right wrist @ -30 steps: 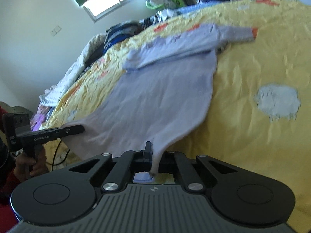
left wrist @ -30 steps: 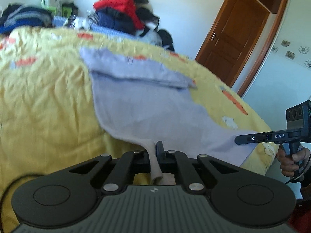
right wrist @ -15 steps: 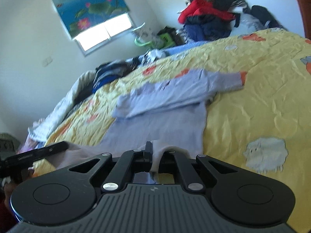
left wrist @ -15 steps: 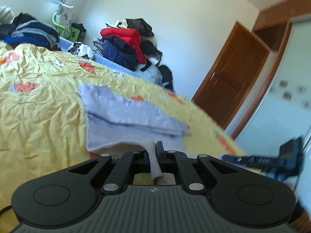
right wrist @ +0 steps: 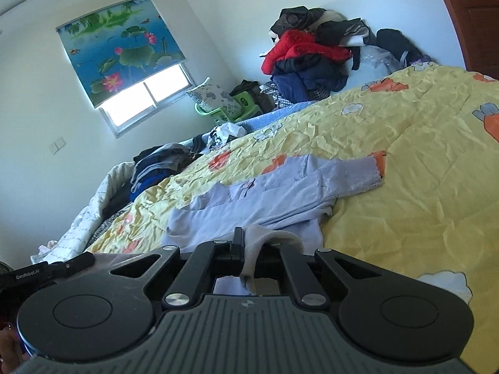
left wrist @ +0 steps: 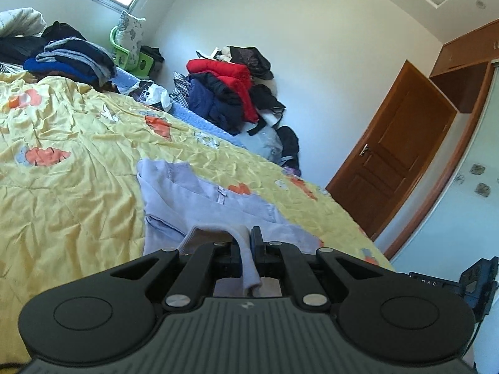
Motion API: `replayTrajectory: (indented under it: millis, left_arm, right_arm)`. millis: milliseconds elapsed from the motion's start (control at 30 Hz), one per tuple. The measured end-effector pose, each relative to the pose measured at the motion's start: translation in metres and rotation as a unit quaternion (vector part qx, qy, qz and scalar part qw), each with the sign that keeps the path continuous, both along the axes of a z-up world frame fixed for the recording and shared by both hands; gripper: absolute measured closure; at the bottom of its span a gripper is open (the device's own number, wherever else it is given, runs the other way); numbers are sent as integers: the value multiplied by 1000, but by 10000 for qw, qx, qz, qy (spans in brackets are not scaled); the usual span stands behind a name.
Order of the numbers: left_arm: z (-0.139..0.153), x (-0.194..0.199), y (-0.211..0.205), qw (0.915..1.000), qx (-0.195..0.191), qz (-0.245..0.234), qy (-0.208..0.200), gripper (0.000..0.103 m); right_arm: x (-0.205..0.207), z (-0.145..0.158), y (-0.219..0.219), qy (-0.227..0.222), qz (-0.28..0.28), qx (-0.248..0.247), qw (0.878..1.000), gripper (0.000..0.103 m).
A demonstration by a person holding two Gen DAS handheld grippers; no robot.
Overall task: Fold small clothes
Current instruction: 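Lift the held hem with both tools and carry it toward the collar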
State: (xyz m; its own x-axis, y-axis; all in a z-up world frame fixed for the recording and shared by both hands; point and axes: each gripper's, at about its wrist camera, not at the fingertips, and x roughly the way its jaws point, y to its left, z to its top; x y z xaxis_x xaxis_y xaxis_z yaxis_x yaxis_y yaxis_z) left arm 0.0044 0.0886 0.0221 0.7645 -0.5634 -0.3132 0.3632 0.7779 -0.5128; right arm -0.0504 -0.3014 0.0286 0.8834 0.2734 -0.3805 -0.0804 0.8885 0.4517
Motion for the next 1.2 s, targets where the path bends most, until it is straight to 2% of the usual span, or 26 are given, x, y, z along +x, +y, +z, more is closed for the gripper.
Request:
replayTrajectory:
  millis: [233,467,667,900,1200]
  left_arm:
    - [-4,24,-12,9982,440,340,215,99]
    - [-11,35,-31,9911,1085,635,440,99]
    - [-16,43,-37,9881,1253,728,517,99]
    - [-15,55,-40,9827,1542,865,559,99]
    - [-8,65,-49,9795,1722,920,490,99]
  right_arm:
    - [23,-12,0,133,-132,21,9998,97]
    - [37,-22,6,273,-233,-81,9993,97]
    - [43,-27,14,207,-601,-76,9979,97]
    - [50,-27,34,122,-641,-649,9958,97]
    - [60,-22,32,92,-683,-612,9957,97]
